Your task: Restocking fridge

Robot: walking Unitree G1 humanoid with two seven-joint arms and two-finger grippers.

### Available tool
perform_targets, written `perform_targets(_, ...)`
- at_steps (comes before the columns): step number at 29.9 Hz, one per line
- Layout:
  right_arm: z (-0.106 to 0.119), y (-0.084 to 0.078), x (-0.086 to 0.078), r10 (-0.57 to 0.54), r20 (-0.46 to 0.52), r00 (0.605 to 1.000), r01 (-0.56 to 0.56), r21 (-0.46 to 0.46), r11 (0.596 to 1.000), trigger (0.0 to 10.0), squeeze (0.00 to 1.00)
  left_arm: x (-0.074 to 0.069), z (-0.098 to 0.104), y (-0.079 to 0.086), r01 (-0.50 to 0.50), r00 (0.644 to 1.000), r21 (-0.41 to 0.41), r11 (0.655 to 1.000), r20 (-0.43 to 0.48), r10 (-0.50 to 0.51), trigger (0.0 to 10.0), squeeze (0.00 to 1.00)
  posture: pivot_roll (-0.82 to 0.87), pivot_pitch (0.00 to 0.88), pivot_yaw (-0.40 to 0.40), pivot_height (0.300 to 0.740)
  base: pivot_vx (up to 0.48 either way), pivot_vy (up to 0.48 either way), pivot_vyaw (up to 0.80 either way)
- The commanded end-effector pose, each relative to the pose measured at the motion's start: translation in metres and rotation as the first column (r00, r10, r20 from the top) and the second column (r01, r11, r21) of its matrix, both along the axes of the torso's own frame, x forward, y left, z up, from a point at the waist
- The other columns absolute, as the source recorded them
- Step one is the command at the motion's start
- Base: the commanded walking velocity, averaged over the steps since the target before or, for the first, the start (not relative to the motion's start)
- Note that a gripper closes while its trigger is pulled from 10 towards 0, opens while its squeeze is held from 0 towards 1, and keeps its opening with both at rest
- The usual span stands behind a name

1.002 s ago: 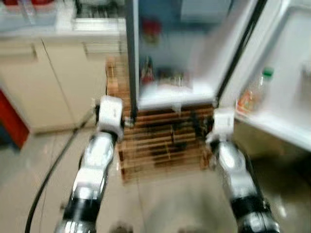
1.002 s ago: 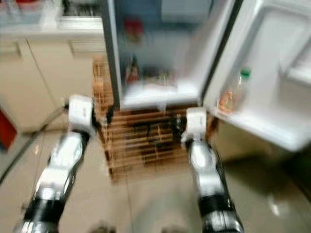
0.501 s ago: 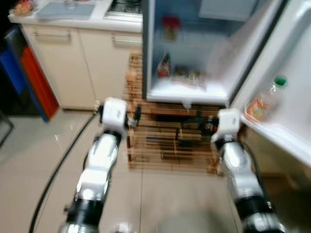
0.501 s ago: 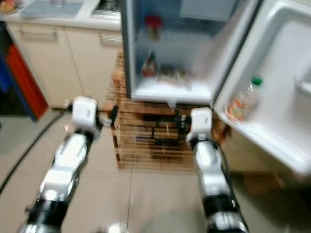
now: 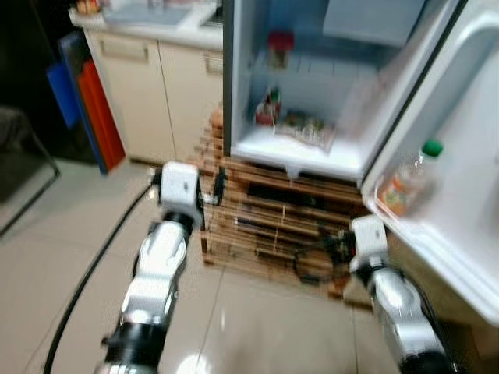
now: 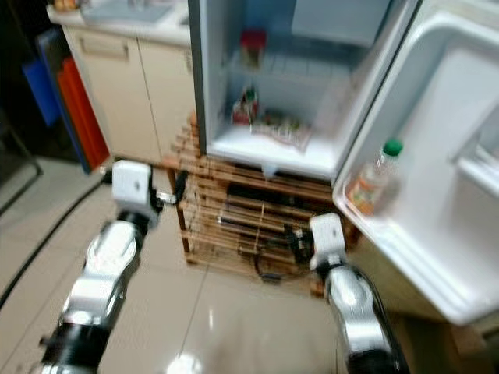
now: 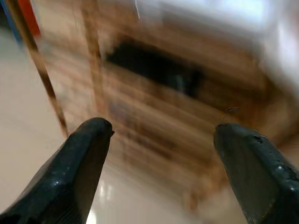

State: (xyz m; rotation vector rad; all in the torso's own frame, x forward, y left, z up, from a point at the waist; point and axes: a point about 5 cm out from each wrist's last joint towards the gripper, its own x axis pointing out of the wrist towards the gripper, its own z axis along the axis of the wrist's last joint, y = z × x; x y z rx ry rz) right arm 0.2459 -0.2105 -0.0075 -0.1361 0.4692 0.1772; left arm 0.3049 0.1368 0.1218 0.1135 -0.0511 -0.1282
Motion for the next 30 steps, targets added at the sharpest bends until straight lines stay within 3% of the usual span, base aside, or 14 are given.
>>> perform_targets(1, -0.024, -0.023, -0.026, -0.073, -0.173, 0.982, 0.068, -0.032, 0.997, 10.0, 0.0, -0.001, -0.002, -0.005, 0.031, 1.0, 0.012, 0.999, 0.001, -0.031, 10.0, 0.0, -0.12, 0.0, -0.02, 0.74, 0.0, 0.0, 0.0)
perform_targets(3, -0.046, -0.05, -0.056, -0.195, -0.353, 0.915, 0.153, -0.143, 0.978, 10.0, 0.0, -0.001, -0.005, -0.007, 0.051, 0.999, 0.009, 0.999, -0.015, -0.051, 10.0, 0.0, -0.12, 0.0, -0.014, 0.74, 0.0, -0.171, 0.0)
perform_targets(6, -0.053, -0.081, -0.081, -0.365, -0.45, 0.815, 0.266, -0.27, 0.926, 10.0, 0.0, 0.001, -0.008, -0.009, 0.066, 0.997, 0.009, 0.998, -0.03, -0.066, 10.0, 0.0, -0.13, 0.0, -0.006, 0.74, 0.0, -0.396, 0.0)
perform_targets(8, -0.052, -0.102, -0.096, -0.467, -0.469, 0.75, 0.333, -0.342, 0.879, 10.0, 0.0, 0.001, -0.009, -0.01, 0.071, 0.997, 0.01, 0.997, -0.034, -0.071, 10.0, 0.0, -0.13, 0.0, -0.007, 0.74, -0.133, -0.409, 0.0)
perform_targets(10, -0.052, -0.107, -0.1, -0.489, -0.473, 0.733, 0.349, -0.356, 0.867, 10.0, 0.0, 0.001, -0.009, -0.01, 0.073, 0.997, 0.008, 0.997, -0.034, -0.073, 10.0, 0.0, -0.13, 0.0, -0.007, 0.74, -0.266, -0.401, 0.0)
perform_targets(13, -0.044, -0.138, -0.119, -0.611, -0.454, 0.649, 0.422, -0.454, 0.785, 10.0, 0.0, 0.001, -0.011, -0.008, 0.063, 0.997, 0.002, 0.998, -0.035, -0.063, 10.0, 0.0, -0.13, 0.0, -0.006, 0.74, -0.194, -0.254, 0.0)
perform_targets(14, -0.044, -0.138, -0.119, -0.611, -0.454, 0.649, 0.422, -0.454, 0.785, 10.0, 0.0, 0.001, -0.011, -0.008, 0.063, 0.997, 0.002, 0.998, -0.035, -0.063, 10.0, 0.0, -0.13, 0.0, -0.006, 0.74, 0.0, 0.0, 0.0)
perform_targets(18, -0.022, -0.167, -0.112, -0.722, -0.296, 0.626, 0.513, -0.541, 0.666, 10.0, 0.0, 0.002, -0.017, -0.005, 0.039, 0.998, -0.007, 0.999, -0.057, -0.04, 10.0, 0.0, -0.14, 0.0, -0.003, 0.74, 0.0, 0.0, 0.0)
perform_targets(20, -0.017, -0.17, -0.107, -0.729, -0.264, 0.632, 0.517, -0.558, 0.65, 10.0, 0.0, 0.002, -0.019, -0.004, 0.036, 0.997, 0.0, 0.999, -0.07, -0.036, 10.0, 0.0, -0.14, 0.0, -0.003, 0.74, 0.0, 0.0, 0.0)
perform_targets(22, -0.005, -0.178, -0.095, -0.755, -0.193, 0.627, 0.551, -0.576, 0.604, 10.0, 0.0, 0.002, -0.035, -0.001, 0.027, 0.987, 0.04, 0.999, -0.16, -0.02, 10.0, 0.0, -0.14, 0.0, 0.0, 0.74, 0.0, 0.0, 0.0)
perform_targets(25, 0.009, -0.187, -0.083, -0.811, -0.131, 0.571, 0.638, -0.55, 0.538, 10.0, 0.0, -0.006, -0.076, 0.008, 0.027, 0.905, 0.118, 0.993, -0.426, 0.026, 10.0, 0.0, -0.14, 0.0, 0.006, 0.74, 0.0, 0.0, 0.0)
perform_targets(26, 0.009, -0.187, -0.083, -0.811, -0.131, 0.571, 0.638, -0.55, 0.538, 10.0, 0.0, -0.006, -0.076, 0.008, 0.027, 0.905, 0.118, 0.993, -0.426, 0.026, 10.0, 0.0, -0.14, 0.0, 0.006, 0.74, 0.0, 0.0, 0.0)
perform_targets(27, 0.016, -0.188, -0.073, -0.831, -0.119, 0.543, 0.705, -0.474, 0.528, 10.0, 0.0, -0.014, -0.093, 0.01, 0.039, 0.839, 0.099, 0.994, -0.544, 0.021, 10.0, 0.0, -0.15, 0.0, 0.025, 0.74, 0.0, 0.0, 0.0)
perform_targets(30, 0.027, -0.183, -0.047, -0.84, -0.083, 0.537, 0.786, -0.314, 0.533, 10.0, 0.0, -0.02, -0.104, 0.009, 0.098, 0.799, 0.123, 0.988, -0.601, -0.005, 10.0, 0.0, -0.15, 0.0, 0.041, 0.74, 0.0, 0.0, 0.0)
